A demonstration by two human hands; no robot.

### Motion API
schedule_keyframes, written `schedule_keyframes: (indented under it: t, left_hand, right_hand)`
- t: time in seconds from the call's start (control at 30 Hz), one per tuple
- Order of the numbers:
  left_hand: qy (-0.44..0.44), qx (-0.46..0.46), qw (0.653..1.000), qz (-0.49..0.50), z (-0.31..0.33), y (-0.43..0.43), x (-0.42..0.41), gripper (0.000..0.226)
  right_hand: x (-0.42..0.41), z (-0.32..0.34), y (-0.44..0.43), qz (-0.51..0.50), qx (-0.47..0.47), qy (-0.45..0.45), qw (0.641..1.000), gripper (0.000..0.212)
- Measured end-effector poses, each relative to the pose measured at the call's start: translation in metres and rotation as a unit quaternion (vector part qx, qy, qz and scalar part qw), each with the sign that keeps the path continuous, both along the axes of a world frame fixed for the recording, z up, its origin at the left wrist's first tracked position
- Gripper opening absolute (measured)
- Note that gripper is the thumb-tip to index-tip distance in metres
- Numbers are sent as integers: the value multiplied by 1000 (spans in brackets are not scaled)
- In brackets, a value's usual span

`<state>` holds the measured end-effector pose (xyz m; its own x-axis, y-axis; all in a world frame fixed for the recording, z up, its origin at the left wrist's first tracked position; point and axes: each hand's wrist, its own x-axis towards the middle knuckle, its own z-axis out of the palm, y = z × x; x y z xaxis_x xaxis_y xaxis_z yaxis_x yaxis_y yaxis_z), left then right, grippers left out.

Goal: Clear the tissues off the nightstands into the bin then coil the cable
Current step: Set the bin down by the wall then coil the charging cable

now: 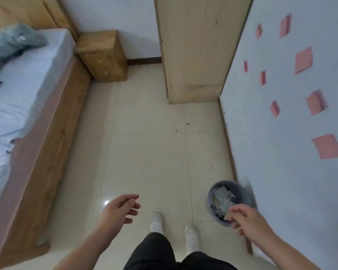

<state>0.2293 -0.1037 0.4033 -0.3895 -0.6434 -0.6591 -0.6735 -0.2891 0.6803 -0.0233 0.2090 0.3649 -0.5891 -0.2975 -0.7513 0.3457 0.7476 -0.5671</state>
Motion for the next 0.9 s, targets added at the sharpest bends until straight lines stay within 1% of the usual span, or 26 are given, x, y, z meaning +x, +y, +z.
schedule_keyframes:
  t: [0.1, 0.17, 0.27, 0.4, 0.57, 0.73, 0.9]
  left_hand:
    - [15, -10, 992, 127, 6, 21, 62, 24]
    - [32, -11, 975, 220, 12, 38, 106, 23]
    - [42, -16, 938, 343, 17, 70, 185, 23]
    - [36, -16, 878, 478, 11, 126, 285, 23]
    - [31, -6, 782, 623, 0, 204, 379, 22]
    - [14, 3, 674, 738, -17, 279, 425, 22]
    - [0, 4, 562, 827, -29, 327, 463, 22]
  right_hand:
    - [-2, -2, -25, 67, 2, 3, 998, 16]
    - [7, -7, -51, 111, -4, -9, 994, 16]
    - [41, -14, -102, 204, -1, -9, 979, 13]
    - [110, -14, -164, 317, 2, -20, 948, 12]
    - [214, -19, -218, 447, 19, -40, 894, 13]
    - [312, -28, -263, 559, 46, -52, 826, 14]
    - [421, -21, -323, 674, 41, -46, 736, 17]
